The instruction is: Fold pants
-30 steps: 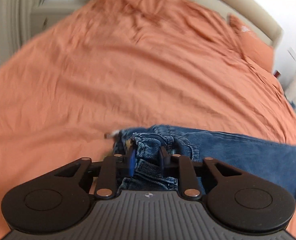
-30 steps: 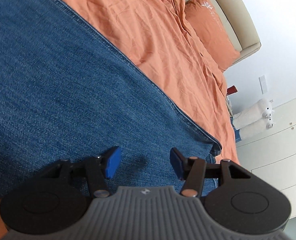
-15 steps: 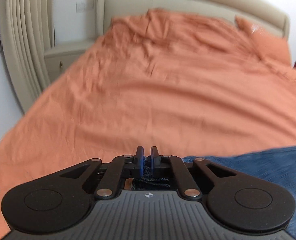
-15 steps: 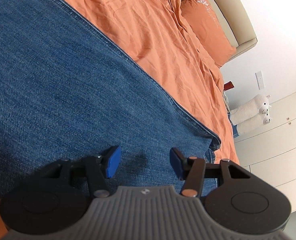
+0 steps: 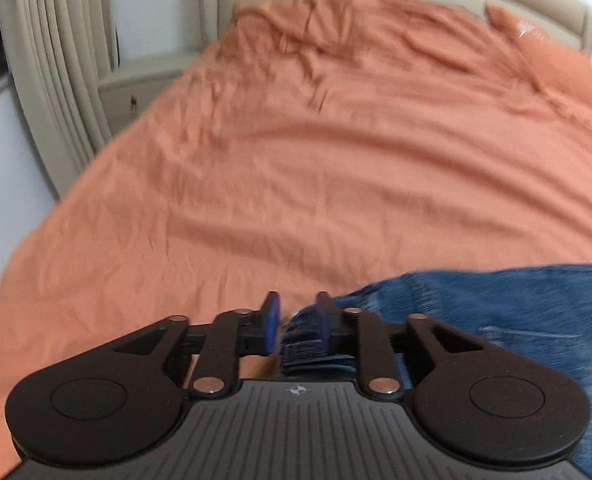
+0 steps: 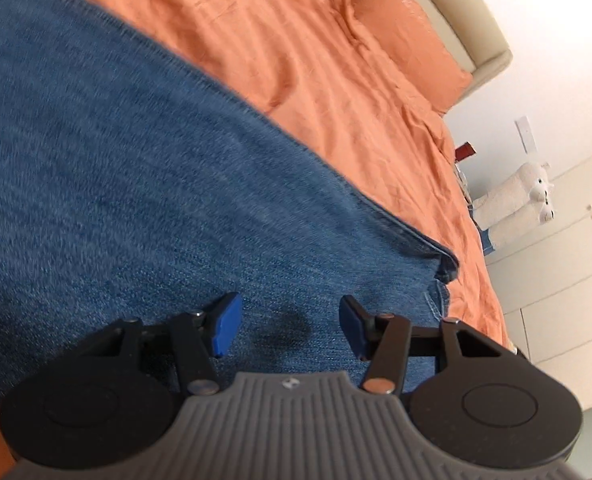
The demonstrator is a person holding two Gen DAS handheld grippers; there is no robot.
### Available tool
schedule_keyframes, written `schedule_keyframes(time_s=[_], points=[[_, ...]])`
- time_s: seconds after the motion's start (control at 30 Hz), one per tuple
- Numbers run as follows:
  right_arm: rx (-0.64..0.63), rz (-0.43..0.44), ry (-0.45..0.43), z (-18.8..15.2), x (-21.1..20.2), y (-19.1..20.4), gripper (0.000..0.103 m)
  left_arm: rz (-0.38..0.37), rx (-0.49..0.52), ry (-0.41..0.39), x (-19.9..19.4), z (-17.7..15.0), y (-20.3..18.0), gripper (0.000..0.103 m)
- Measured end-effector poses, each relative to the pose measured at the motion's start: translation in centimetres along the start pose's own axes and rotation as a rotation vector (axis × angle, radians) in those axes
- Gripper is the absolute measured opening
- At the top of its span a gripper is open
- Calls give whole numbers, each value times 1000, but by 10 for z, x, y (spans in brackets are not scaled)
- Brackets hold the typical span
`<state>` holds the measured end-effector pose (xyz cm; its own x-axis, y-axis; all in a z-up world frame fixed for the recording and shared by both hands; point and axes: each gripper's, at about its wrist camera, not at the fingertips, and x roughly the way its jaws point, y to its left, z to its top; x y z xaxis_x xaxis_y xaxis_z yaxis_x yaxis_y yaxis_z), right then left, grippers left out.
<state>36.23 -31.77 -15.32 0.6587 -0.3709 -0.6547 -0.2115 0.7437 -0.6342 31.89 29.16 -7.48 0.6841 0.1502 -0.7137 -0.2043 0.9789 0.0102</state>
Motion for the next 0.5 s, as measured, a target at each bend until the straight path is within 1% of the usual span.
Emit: schedule_keyframes(time_s=[0.03, 0.1, 0.17, 0.23, 0.37, 0.43, 0.5], points=[[40, 16, -10, 1, -7, -3, 50, -15, 4, -18, -13, -1, -5, 33], [128, 71, -22, 3, -24, -7, 49, -65, 24, -19, -33, -3, -19, 33], [228, 168, -26, 4, -45, -8, 49, -115, 78, 4, -49, -9, -38, 32], [283, 274, -44, 5, -68, -3, 49, -138, 165, 25, -62, -20, -61, 33], [299, 465, -86, 5, -116, 23, 44, -168, 377, 72, -75, -51, -102, 33], [294, 578, -71, 5, -134, 41, 43, -165, 467, 105, -74, -66, -119, 33], [263, 680, -55, 5, -151, 62, 42, -143, 534, 130, -70, -77, -128, 33]])
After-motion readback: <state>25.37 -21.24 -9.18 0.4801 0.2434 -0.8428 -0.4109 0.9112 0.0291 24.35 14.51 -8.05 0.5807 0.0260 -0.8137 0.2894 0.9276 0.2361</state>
